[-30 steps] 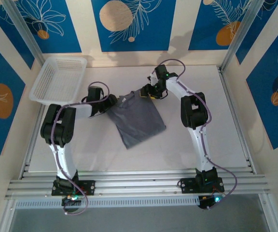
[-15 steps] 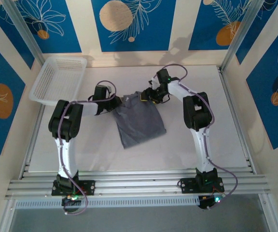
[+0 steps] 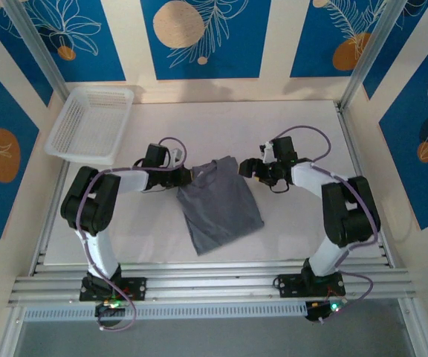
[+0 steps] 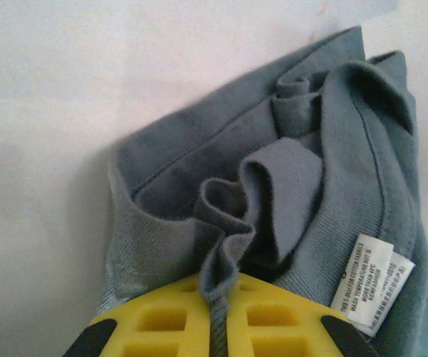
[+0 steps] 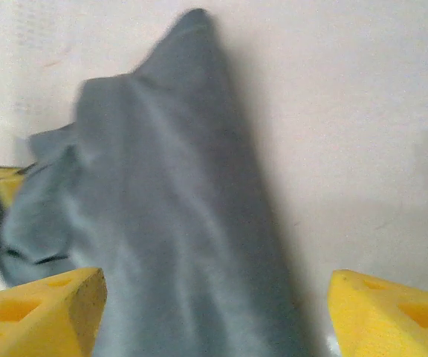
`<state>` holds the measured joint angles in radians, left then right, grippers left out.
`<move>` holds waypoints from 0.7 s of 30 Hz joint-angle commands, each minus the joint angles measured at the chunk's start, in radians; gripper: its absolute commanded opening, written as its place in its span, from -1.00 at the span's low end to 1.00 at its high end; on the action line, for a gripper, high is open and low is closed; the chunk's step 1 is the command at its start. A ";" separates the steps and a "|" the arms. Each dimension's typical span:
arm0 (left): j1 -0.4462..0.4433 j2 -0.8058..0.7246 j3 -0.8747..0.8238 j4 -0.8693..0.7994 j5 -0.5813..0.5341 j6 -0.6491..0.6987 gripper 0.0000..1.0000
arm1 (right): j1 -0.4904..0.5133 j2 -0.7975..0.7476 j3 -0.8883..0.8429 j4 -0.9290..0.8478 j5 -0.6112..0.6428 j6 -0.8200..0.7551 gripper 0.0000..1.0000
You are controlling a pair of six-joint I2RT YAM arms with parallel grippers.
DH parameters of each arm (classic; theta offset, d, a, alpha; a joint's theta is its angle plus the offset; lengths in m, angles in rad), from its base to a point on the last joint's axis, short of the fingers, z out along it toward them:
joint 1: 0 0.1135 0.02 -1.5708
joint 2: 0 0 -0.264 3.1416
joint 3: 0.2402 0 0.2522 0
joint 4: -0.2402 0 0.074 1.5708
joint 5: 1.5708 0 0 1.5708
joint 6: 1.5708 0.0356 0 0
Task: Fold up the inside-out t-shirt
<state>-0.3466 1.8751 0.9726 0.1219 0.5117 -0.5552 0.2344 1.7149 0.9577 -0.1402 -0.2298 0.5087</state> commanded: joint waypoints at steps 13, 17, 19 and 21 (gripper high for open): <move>-0.025 0.060 0.133 -0.079 0.027 0.075 -1.00 | 0.066 0.323 0.364 -0.051 -0.005 -0.054 0.48; -0.027 0.050 0.149 -0.102 0.019 0.090 -1.00 | 0.074 0.346 0.374 -0.112 0.149 -0.086 0.53; -0.026 0.050 0.155 -0.111 0.021 0.096 -1.00 | 0.075 0.352 0.373 -0.132 0.168 -0.106 0.53; -0.026 0.053 0.162 -0.120 0.021 0.102 -1.00 | 0.077 0.352 0.374 -0.156 0.194 -0.114 0.54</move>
<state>-0.3637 1.9221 1.1046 0.0322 0.5270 -0.4877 0.3099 2.0434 1.3296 -0.1955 -0.1238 0.4358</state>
